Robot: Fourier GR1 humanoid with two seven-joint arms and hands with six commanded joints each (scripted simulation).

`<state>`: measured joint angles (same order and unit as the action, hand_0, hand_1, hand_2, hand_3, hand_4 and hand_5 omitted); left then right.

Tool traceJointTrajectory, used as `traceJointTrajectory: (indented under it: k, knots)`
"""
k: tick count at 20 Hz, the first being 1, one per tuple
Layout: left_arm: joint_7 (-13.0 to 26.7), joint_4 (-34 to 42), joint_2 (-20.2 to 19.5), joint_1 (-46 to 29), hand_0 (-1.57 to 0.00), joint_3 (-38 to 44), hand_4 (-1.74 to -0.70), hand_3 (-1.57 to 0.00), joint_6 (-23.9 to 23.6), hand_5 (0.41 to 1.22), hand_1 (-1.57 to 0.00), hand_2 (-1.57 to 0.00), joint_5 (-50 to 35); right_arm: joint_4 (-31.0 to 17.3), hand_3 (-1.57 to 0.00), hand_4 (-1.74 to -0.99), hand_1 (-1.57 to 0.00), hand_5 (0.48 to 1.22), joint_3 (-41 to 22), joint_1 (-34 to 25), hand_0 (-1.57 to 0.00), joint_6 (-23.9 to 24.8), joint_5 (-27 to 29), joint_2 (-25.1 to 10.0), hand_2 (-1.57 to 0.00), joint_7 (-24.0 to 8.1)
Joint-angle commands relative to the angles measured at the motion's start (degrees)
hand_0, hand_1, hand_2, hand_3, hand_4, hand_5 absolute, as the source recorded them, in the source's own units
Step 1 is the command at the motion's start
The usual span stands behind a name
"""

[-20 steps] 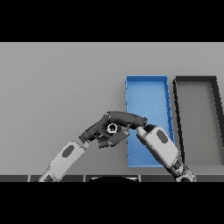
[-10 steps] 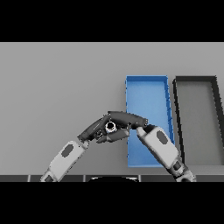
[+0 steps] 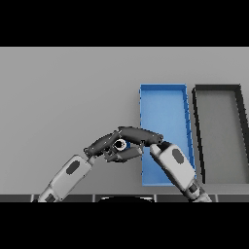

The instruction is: Pick up the blue pipe and place it into the blue bin.

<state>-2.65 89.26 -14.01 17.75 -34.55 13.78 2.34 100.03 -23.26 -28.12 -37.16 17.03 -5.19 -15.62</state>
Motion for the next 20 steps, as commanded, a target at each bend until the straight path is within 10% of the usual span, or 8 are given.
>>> traceJointTrajectory:
  k: [1, 10, 16, 20]
  knots:
    - [0.44, -0.16, 0.05, 0.43, -0.12, 0.24, -0.91, -0.11, -0.43, 0.735, -0.12, -0.10, 0.20, -0.06, -1.57, -1.496, -1.57, 1.216, 0.20, -0.29, -1.57, 0.16, -0.85, 0.25, -1.57, -0.06]
    - [3.93, -1.24, 0.88, -0.13, -0.02, 0.91, -0.90, -0.01, -0.58, 0.562, -0.01, -0.01, -1.68, 0.19, -1.57, -1.489, -1.57, 1.220, 2.51, -0.33, -1.57, -0.20, 0.91, 3.00, -1.57, -2.70]
    - [6.06, -0.61, 0.66, -0.92, 0.00, 0.46, -0.91, 0.00, -0.05, 0.514, 0.00, 0.00, -2.17, 2.84, -1.57, -1.639, -1.57, 1.221, 7.12, -6.28, -1.57, 7.60, 19.73, 0.82, -1.57, -16.18]
    - [6.86, -0.43, 1.14, -0.91, 0.00, 0.30, -0.92, 0.00, -0.09, 0.503, 0.00, 0.00, -2.43, 2.82, -1.57, -1.699, -1.57, 1.154, 11.91, -17.38, -1.57, 18.45, 33.12, -4.79, -1.57, -18.74]
